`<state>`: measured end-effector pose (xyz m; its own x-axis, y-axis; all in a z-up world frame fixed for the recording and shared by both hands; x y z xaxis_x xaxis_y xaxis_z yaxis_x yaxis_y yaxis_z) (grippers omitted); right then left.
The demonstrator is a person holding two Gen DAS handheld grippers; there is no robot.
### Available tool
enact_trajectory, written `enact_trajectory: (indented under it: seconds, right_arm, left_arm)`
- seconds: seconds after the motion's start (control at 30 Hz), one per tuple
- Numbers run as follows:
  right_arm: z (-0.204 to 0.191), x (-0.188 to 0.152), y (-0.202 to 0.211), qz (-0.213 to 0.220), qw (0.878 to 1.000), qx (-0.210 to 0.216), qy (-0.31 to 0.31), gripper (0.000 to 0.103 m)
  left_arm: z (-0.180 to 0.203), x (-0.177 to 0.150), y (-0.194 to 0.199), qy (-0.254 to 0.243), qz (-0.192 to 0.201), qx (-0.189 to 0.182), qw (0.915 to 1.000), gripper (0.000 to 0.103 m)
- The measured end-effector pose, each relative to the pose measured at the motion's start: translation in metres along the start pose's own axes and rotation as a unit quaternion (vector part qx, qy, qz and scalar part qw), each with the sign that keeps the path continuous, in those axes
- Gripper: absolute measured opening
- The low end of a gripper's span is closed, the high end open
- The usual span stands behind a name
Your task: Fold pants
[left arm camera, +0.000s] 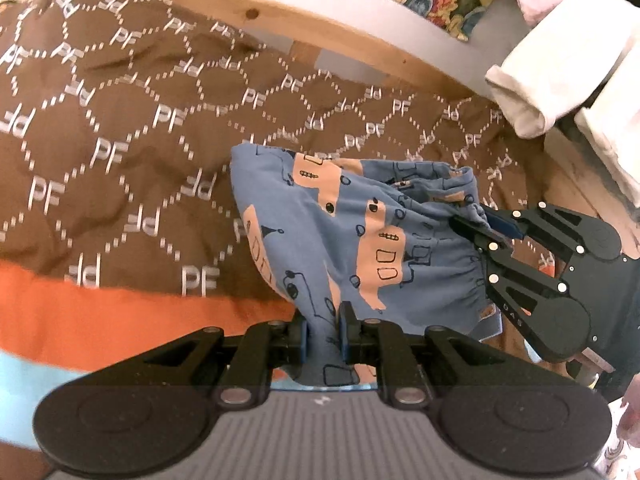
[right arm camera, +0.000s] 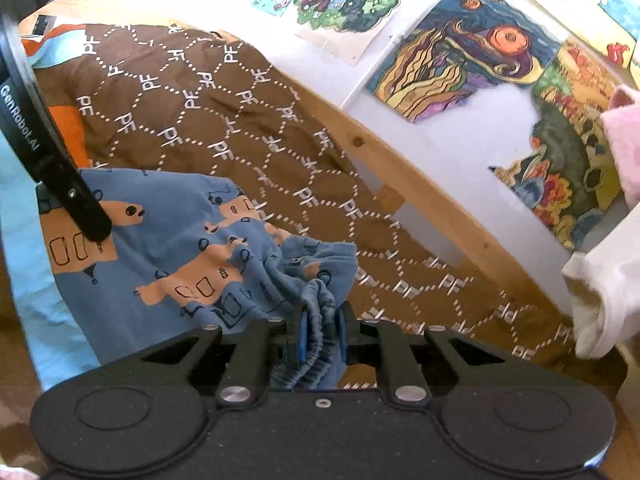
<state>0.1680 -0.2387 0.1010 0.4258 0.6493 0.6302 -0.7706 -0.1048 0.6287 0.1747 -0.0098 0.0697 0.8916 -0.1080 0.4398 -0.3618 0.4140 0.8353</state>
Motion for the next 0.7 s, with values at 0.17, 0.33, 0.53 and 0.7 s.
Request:
enact_trajectory:
  seconds: [0.17,0.33,0.53,0.7]
  right_arm:
    - [0.018,0.017,-0.012,0.016,1.000,-0.021,0.004,0.015]
    - [0.032,0.031,-0.031,0.020,0.999,-0.038,0.009,0.015]
    - [0.042,0.040,-0.061,0.008,0.999,-0.046,0.014,0.015]
    - [0.042,0.038,-0.091,-0.034,0.999,-0.020,-0.014,0.015]
  left_arm:
    - [0.004,0.025,0.002,-0.014,0.027,0.008,0.9995,0.016]
    - [0.007,0.052,-0.006,-0.018,0.044,0.016,0.9988,0.016]
    - [-0.001,0.074,-0.027,-0.016,0.050,0.027,0.9982,0.016]
    - [-0.015,0.076,-0.054,0.001,0.022,0.044,0.9988,0.016]
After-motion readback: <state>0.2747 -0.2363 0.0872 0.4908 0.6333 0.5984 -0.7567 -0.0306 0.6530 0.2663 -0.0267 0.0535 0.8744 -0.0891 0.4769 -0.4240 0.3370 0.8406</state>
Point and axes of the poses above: each gripper's, at about its wrist camera, not at the fingertips, and y roughly against the way its jaws point, z to its right, x to its top, the point moved 2 cm from there along -y, roughly the way its jaws point, and after that the axes turned 11 degrees about -z, right-handed, at the moved point
